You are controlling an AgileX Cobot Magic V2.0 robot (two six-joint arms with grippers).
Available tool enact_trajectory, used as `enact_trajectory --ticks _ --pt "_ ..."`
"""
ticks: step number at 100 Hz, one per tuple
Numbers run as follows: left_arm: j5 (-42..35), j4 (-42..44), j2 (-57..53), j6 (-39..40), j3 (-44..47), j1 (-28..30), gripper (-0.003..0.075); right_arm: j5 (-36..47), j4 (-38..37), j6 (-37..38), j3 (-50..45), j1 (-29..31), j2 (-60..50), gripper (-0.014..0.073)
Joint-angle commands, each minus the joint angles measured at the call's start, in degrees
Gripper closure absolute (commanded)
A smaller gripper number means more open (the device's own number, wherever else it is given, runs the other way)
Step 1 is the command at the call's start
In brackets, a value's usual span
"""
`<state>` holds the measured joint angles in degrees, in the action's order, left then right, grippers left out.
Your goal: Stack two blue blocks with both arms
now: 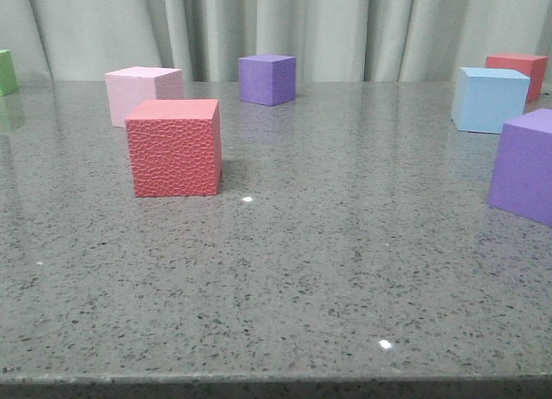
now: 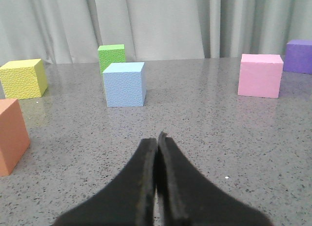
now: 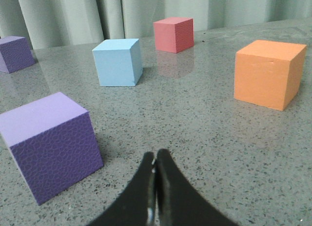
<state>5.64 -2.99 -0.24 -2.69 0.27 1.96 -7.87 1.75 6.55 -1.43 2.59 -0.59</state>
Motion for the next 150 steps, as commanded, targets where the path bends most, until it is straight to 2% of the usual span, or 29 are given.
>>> enact_trajectory --ticks 1,128,140,150 --pt "-4.3 -0.3 -1.9 0.0 0.1 0.0 0.0739 4.0 0.0 -0.6 1.0 0.4 -1.2 0.0707" --pt "-5.0 -0.2 -1.9 0.0 0.1 0.1 0.0739 5.9 0.1 -0.6 1.0 0.4 -1.2 0.0707" --pt "-9.3 -0.5 -1.9 0.0 0.0 0.1 0.0739 6.3 3.1 0.3 1.1 0.4 -1.2 0.0707" --pt "-9.3 -1.9 -1.9 0.0 -1.4 0.1 0.0739 6.5 5.8 0.3 1.2 0.4 -1.2 0.0707"
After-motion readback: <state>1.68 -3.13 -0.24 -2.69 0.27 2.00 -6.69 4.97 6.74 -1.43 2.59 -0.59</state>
